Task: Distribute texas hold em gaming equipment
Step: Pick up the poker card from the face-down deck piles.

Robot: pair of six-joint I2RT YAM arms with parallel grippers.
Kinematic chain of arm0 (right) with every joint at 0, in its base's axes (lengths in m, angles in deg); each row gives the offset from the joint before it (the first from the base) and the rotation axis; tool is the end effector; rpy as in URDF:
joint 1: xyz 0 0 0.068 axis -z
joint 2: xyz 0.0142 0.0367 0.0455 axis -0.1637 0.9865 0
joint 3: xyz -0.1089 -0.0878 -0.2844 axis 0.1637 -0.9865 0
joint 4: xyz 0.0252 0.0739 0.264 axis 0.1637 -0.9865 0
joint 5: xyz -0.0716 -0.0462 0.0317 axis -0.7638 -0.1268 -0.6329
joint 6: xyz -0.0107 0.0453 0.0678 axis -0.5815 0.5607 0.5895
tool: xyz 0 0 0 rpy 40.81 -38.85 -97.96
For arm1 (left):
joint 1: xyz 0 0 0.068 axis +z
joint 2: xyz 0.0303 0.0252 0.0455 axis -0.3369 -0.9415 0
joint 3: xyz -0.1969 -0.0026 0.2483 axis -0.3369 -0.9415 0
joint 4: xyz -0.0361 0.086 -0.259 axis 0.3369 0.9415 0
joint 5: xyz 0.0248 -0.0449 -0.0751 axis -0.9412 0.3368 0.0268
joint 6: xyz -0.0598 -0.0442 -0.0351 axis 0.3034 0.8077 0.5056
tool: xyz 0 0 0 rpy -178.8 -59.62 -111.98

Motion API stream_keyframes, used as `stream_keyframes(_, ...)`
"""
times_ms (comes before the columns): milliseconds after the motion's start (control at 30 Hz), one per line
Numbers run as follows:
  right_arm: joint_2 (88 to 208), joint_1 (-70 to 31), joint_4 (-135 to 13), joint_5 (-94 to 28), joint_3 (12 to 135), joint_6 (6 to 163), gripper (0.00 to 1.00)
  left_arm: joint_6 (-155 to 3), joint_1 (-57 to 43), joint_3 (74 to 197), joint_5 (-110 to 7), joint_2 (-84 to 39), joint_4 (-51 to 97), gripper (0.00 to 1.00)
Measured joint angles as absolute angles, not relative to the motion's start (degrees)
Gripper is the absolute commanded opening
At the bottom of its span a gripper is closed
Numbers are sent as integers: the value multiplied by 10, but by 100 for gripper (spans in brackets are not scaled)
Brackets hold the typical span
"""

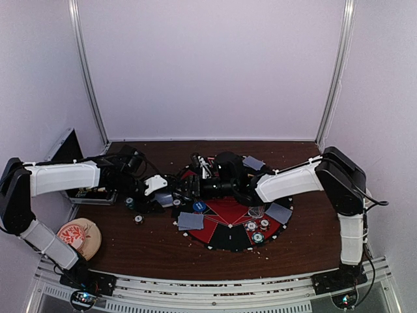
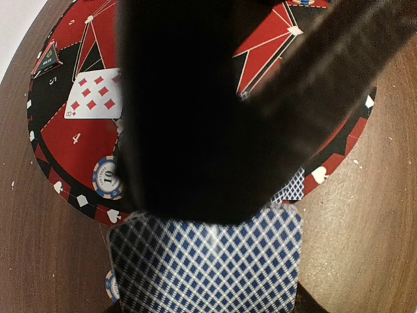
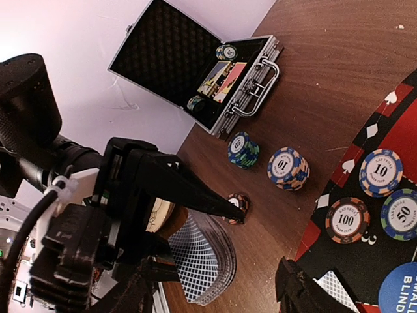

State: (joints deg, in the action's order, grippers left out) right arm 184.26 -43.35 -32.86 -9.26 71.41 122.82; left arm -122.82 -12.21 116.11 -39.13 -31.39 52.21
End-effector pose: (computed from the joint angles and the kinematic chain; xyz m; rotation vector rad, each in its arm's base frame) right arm 0.2858 0.4375 0.2132 -0.5833 2.1057 1.5985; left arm 0.2556 -0.1885 0.2141 1.5226 2.0601 -0.4411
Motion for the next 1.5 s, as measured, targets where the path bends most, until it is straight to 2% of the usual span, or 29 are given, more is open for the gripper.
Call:
stream_keyframes(567,1920,-447,-323,-53,784,1272,59,-1223,-146,1165,-391,-314,522,54)
stream_keyframes(1067,1928,-454,-364,-67,792,1264,40,-1221,-151,1165,-395,-314,525,54)
stream_keyframes(1500,1884,-444,-389,-94,755,1244,33,-1219,-152,1165,-405,-314,523,54)
